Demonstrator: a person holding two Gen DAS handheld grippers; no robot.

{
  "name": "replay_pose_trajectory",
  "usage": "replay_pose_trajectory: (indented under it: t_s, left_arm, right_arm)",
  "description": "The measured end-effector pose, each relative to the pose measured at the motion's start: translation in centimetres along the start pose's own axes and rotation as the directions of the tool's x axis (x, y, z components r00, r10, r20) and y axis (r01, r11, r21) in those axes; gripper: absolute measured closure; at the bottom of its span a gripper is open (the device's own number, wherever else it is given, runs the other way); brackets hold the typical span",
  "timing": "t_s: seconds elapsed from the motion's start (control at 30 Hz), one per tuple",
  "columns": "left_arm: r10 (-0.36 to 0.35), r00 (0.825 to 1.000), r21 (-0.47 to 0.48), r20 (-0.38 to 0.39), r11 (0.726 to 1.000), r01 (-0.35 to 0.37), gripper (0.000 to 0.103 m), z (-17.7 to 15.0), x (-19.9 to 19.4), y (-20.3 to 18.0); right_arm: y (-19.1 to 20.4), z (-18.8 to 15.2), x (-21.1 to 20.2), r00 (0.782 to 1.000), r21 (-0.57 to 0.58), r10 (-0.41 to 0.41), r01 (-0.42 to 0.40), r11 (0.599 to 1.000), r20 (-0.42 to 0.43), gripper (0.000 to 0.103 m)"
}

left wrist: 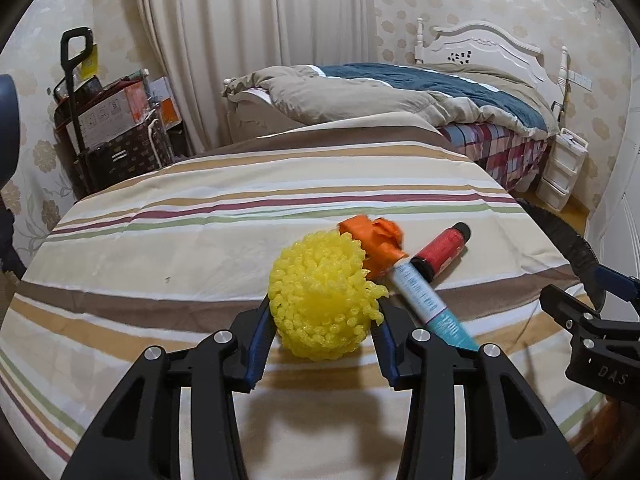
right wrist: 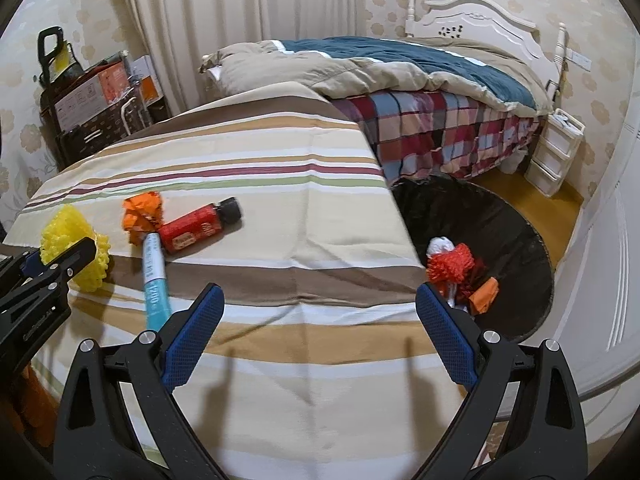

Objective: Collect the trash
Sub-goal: 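Grasp the blue-white tube with the right tool while the left tool holds the sponge, then lift the yellow sponge and blue-white tube and carry them toward the bin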

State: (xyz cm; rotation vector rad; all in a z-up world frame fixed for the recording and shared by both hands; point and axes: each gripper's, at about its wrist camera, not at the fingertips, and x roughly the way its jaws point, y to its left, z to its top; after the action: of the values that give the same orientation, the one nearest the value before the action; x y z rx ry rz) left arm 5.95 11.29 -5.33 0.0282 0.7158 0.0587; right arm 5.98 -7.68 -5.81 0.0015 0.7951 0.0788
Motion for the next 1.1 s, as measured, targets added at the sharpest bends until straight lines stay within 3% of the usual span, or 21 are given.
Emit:
replay_pose_trajectory:
  t_s: [0.47, 0.57, 0.63, 0.73, 0.87, 1.03, 1.1]
  left_arm:
    - [0.158, 0.987, -0.042, -0.006, 0.987, -0.158, 0.059, -1.6, -1.8, 6.3]
    - [0.165, 0.986, -0.066, -0.020, 0.984, -0.166, 0.059, -1.8, -1.6, 7.4]
    - [0.163, 0.986, -0.075, -0.026, 0.983, -0.165, 0.059, -1.8, -1.5, 7.7]
    - [0.156, 0.987, -0.085, -0.024, 0.984, -0.158, 0.059, -1.9, -1.6, 7.9]
    - [0.140, 0.990, -0.093, -0.022, 0.986, -0.141, 0.059, -1.9, -1.6, 7.9]
    - [0.108, 0.994, -0.108, -0.035, 0.988, -0.111, 0.059, -2.2, -1.4, 7.7]
    - [0.108, 0.994, -0.105, -0.033, 0.988, -0.111, 0.059, -2.2, -1.6, 7.5]
  right_arm:
    - [7.9, 0.3, 1.5, 0.990, -0.153, 0.126, -0.135, 0.979, -0.066, 0.011]
    - [9.5, 0.4, 1.8, 0.987, -0.187, 0.137, -0.151, 0.971, -0.082, 0.027]
    - [10.6, 0.3, 2.3, 0.984, -0.206, 0.144, -0.163, 0.965, -0.103, 0.031]
    - [11.2, 0.2, 2.7, 0.981, -0.218, 0.149, -0.174, 0.960, -0.125, 0.052]
    - [11.2, 0.0, 3.0, 0.978, -0.219, 0.155, -0.184, 0.958, -0.141, 0.068]
    - [11.1, -0.2, 2.7, 0.976, -0.215, 0.165, -0.193, 0.957, -0.141, 0.083]
    - [11.0, -0.2, 2.6, 0.975, -0.211, 0.172, -0.199, 0.957, -0.142, 0.084]
